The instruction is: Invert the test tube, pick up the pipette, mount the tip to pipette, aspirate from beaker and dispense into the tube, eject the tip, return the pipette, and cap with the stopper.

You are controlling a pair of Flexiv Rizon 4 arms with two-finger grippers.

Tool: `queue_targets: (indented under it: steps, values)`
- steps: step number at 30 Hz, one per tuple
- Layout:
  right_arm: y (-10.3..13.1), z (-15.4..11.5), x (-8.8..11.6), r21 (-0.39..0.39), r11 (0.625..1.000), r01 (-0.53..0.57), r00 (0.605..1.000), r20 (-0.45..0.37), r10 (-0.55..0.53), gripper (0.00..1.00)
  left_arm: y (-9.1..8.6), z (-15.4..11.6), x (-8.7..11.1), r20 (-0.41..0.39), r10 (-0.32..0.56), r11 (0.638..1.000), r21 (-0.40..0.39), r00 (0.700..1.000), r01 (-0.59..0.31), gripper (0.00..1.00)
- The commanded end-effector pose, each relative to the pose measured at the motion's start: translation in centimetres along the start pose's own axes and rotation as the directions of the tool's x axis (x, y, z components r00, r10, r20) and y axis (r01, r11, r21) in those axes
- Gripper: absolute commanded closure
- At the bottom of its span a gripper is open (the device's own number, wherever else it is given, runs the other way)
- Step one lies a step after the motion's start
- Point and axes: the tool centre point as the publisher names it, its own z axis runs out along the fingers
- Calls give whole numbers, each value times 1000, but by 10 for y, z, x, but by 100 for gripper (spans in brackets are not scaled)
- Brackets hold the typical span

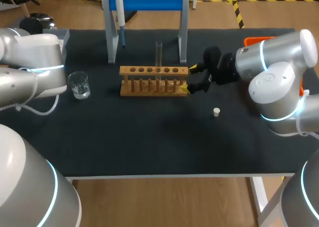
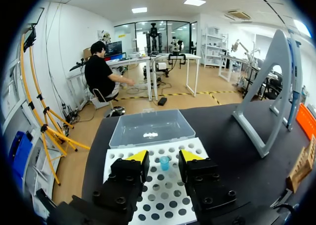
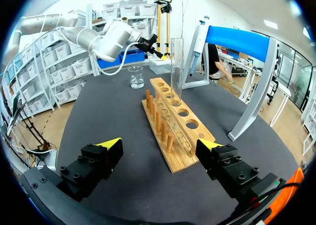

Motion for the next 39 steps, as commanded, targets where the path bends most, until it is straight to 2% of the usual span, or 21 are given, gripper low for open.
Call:
queue_targets:
  steps: [1,8,19,22,23,24,39]
  values:
    - [0,-1,0,-1,1000,0,1000,-1,0,0,0,6,-2,-4,3,1000,-5,1000,-3,63]
    - [0,-1,0,-1,1000,0,1000,-1,0,0,0,7,-1,-7,1,1000,-7,1000,-1,75]
    - [0,-1,0,-1,1000,0,1000,-1,0,0,4,7,0,-9,0,1000,-15,1000,-1,81]
    - [0,-1,0,-1,1000,0,1000,-1,0,0,4,7,0,-8,0,1000,-18,1000,0,87]
    - [0,-1,0,-1,1000,0,1000,-1,0,0,4,7,0,-8,0,1000,-18,1000,0,96]
    - [0,-1,0,-1,1000,0,1000,-1,0,0,4,8,0,-8,0,1000,-19,1000,0,100]
    - [0,-1,0,-1,1000,0,1000,-1,0,0,2,6,1,-11,-1,1000,-10,1000,1,100]
